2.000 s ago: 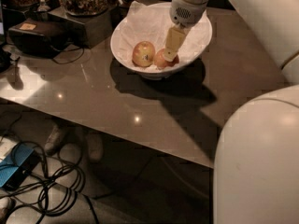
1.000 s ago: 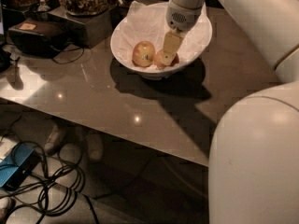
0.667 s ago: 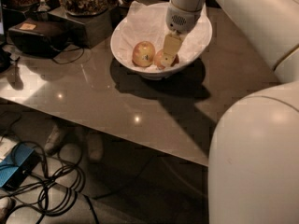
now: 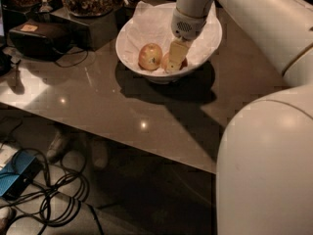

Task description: Pick apple from white bowl

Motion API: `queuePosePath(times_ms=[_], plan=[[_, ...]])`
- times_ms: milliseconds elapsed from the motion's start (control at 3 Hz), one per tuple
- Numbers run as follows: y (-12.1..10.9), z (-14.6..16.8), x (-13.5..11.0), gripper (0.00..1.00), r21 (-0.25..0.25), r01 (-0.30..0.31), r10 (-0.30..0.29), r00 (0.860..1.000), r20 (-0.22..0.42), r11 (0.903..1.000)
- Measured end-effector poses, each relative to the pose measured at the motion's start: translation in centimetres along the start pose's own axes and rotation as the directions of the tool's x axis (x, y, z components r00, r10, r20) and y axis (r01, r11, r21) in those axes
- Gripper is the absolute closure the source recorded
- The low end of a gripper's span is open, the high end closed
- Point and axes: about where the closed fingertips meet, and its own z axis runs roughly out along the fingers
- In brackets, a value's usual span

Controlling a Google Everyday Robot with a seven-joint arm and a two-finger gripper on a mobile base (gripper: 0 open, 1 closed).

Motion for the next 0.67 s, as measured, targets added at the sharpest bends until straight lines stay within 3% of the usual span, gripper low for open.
queuePosePath(times_ms=[667], plan=[[0.05, 0.66, 0.01, 0.32, -0.011, 0.000, 0.000, 1.000, -0.007, 0.9999]])
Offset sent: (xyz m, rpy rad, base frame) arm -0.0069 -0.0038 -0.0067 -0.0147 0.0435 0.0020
